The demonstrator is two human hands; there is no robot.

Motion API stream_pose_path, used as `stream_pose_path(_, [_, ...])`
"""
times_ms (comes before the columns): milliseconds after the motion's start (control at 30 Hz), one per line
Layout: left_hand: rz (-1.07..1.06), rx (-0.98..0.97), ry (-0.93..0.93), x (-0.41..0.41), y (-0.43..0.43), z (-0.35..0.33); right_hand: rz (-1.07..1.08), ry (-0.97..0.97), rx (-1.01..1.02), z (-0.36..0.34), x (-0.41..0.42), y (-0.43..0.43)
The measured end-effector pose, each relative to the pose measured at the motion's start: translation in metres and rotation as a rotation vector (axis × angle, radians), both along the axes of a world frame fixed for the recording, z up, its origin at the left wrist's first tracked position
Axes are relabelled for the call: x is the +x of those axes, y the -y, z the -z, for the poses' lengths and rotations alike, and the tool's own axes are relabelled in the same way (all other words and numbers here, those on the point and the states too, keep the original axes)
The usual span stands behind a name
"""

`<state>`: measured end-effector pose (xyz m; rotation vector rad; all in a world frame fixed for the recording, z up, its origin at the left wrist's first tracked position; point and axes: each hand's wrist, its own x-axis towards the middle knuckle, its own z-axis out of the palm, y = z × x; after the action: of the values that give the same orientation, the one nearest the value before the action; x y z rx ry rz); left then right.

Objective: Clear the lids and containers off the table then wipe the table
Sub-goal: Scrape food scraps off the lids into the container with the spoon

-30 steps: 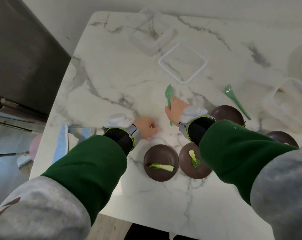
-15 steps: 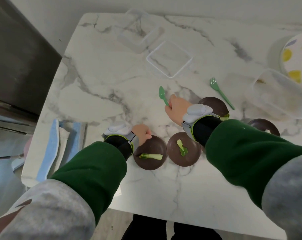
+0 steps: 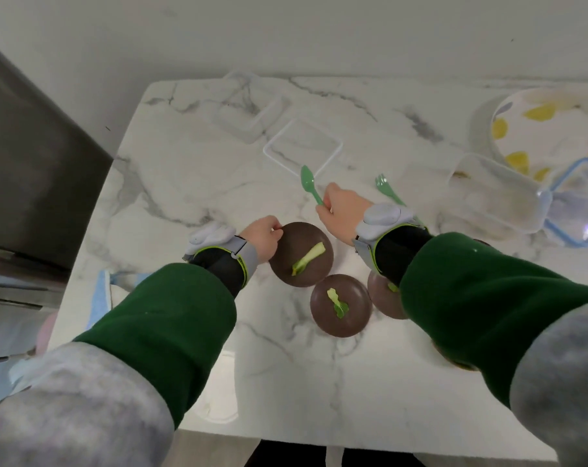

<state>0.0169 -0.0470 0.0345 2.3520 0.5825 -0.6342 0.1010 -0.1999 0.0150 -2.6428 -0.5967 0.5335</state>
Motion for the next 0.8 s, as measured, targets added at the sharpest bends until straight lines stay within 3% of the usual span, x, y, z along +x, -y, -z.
stream_pose_path(400, [0.099, -0.069, 0.033, 0.039, 0.073, -0.021, 0.152, 0.123, 0.014, 0.0, 0.005, 0.094])
stream_pose_path(667, [0.087, -0.078, 0.06, 0.063, 0.117, -0.026, 0.335, 0.196, -0.196, -0.003, 0.035, 0.154])
stream_pose_path(800, [0.033, -0.03, 0.056, 0.075, 0.139, -0.024, 0.432, 0.07, -0.136, 0.001, 0.054, 0.183])
